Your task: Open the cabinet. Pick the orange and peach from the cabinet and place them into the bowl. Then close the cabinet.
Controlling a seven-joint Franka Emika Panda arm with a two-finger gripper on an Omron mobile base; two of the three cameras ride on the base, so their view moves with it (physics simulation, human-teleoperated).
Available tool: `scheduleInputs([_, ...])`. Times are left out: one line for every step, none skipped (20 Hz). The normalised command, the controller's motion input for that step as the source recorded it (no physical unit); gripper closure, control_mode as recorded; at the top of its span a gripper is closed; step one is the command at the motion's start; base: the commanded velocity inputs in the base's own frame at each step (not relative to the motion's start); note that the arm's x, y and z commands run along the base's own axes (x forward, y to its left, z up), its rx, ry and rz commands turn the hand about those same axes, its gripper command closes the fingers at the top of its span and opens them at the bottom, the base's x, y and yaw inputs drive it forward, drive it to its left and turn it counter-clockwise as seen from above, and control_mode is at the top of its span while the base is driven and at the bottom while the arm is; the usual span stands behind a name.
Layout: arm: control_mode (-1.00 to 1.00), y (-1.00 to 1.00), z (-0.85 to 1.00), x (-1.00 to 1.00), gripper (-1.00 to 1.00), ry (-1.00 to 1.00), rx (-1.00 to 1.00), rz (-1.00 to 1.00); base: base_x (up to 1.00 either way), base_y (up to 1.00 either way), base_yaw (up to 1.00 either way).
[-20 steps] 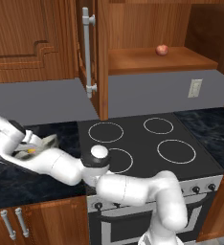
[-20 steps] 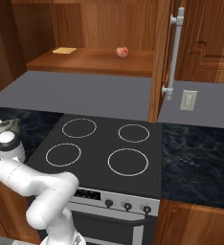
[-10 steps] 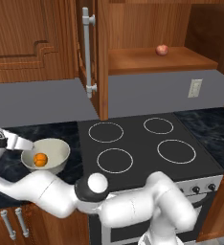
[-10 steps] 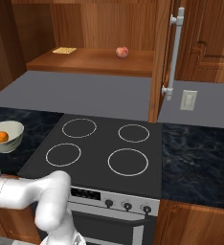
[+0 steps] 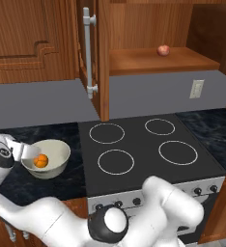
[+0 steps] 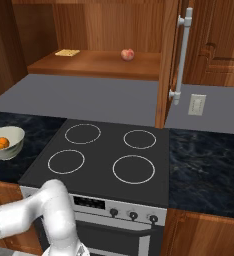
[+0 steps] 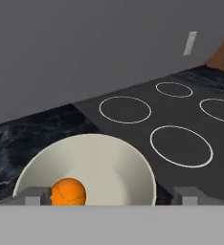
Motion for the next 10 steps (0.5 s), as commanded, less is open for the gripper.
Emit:
scheduleInputs([-1.00,-0.43,1.00,-1.00,-1.00,-0.34,0.08,0.00,0.00,0.00,0.00])
scheduleInputs([-1.00,-0.49,1.00,-1.00,-1.00,-0.34,0.09,0.00,0.00,0.00,0.00])
scheduleInputs([-1.00,-0.55,1.00,-1.00,-1.00,-0.35,0.10,0.00,0.00,0.00,0.00])
scheduleInputs([-1.00,-0.59,1.00,-1.00,-1.00,-0.36,0.12,0.00,0.00,0.00,0.00])
scheduleInputs([-1.00,-0.60,1.00,-1.00,-1.00,-0.33,0.13,0.00,0.00,0.00,0.00])
scheduleInputs([-1.00,-0.59,1.00,-1.00,-1.00,-0.26,0.14,0.00,0.00,0.00,0.00])
scheduleInputs([-1.00,-0.59,1.00,-1.00,-1.00,-0.21,0.16,0.00,0.00,0.00,0.00])
scheduleInputs([-1.00,-0.59,1.00,-1.00,-1.00,-0.17,0.17,0.00,0.00,0.00,0.00])
scheduleInputs([-1.00,-0.59,1.00,-1.00,-1.00,-0.11,0.18,0.00,0.00,0.00,0.00])
scheduleInputs([-1.00,-0.64,1.00,-1.00,-1.00,-0.03,0.20,-0.01,0.00,0.00,0.00])
